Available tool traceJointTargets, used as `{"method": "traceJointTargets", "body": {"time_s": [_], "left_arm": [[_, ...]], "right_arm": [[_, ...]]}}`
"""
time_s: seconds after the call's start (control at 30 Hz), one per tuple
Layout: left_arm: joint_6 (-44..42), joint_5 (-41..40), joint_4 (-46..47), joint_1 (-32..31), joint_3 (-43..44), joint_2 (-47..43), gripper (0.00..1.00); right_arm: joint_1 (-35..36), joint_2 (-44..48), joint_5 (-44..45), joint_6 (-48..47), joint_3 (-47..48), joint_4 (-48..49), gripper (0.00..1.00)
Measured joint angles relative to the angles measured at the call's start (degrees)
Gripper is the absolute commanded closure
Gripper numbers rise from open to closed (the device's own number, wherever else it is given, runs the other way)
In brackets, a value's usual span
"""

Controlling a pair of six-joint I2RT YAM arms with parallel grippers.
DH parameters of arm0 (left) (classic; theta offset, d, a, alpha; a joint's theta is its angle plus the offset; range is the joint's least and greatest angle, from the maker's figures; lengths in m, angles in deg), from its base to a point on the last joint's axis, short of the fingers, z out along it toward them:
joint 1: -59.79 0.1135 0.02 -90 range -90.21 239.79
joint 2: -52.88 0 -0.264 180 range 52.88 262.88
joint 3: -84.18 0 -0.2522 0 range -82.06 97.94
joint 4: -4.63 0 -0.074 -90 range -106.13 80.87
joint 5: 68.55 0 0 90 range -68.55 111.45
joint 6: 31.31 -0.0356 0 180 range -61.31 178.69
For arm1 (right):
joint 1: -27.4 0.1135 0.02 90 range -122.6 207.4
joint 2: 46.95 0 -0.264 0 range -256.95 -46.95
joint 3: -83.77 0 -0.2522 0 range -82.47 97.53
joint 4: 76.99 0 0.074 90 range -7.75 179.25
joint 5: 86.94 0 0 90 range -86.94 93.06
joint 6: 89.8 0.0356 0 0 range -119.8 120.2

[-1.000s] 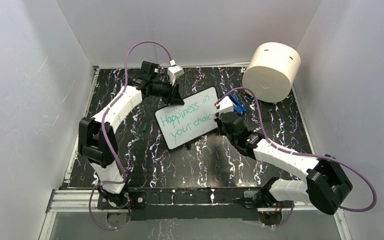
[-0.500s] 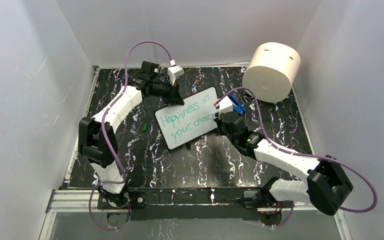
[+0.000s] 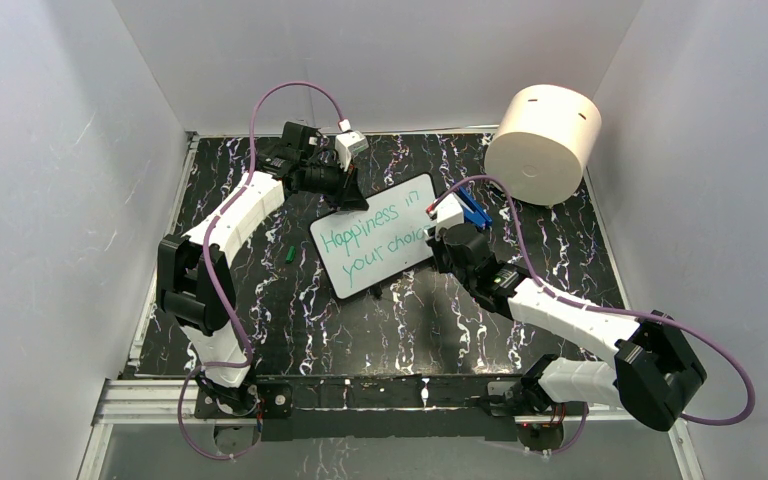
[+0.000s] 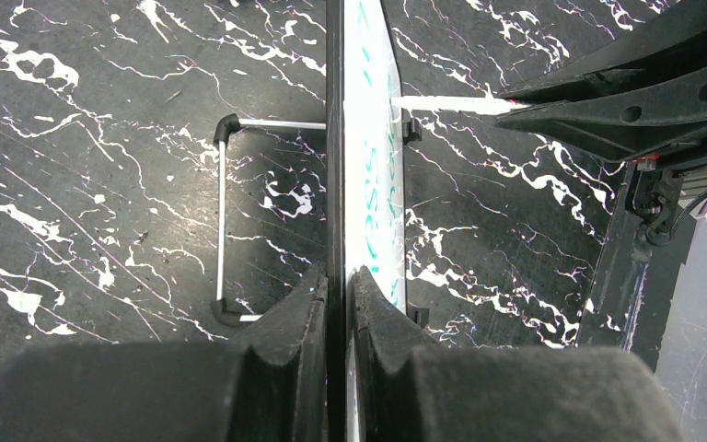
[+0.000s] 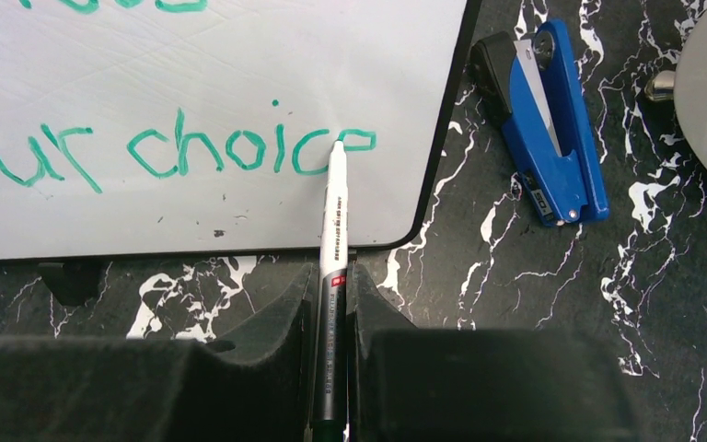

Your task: Write a sentence on the whiteboard

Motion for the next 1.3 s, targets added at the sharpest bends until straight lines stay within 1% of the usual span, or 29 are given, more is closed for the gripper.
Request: {"method": "traceJointTargets", "body": {"time_s": [0.27,1.03,1.3], "left_arm": [[0.0,0.0,-0.02,0.0,0.0,0.0,1.0],[-0.02,0.0,0.0,0.0,0.0,0.0,1.0],[0.0,0.0,-0.02,0.0,0.0,0.0,1.0]], "right_arm": [[0.0,-0.02,-0.57,0.46,0.0,-2.51,1.0],[-0.04,0.0,1.66,0.63,0.0,-2.69,1.0],[-0.76,2.49,2.25,0.42,0.0,-3.28,1.0]]}}
